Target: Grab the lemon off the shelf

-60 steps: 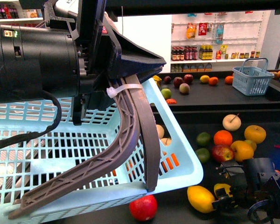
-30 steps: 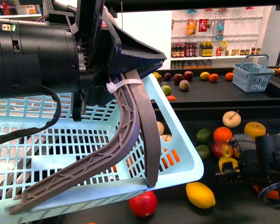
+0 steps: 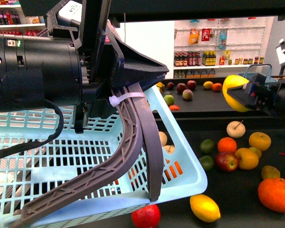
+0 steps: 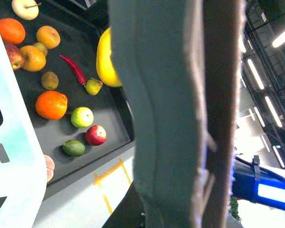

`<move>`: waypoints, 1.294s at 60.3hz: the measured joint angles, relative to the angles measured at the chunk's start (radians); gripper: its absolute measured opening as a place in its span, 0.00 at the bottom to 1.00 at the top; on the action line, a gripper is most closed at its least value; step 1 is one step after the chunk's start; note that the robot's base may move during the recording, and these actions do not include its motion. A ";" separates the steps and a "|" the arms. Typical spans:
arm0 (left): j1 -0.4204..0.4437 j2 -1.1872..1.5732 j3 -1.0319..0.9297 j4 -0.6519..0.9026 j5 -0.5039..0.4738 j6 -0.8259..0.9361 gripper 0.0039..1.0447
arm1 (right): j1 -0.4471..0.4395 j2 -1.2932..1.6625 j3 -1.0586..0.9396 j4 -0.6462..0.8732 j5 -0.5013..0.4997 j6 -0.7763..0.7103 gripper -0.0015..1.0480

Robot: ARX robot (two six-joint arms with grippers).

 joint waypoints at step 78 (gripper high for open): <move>0.000 0.000 0.000 0.000 -0.007 0.003 0.06 | 0.253 0.067 -0.149 0.016 -0.061 -0.102 0.85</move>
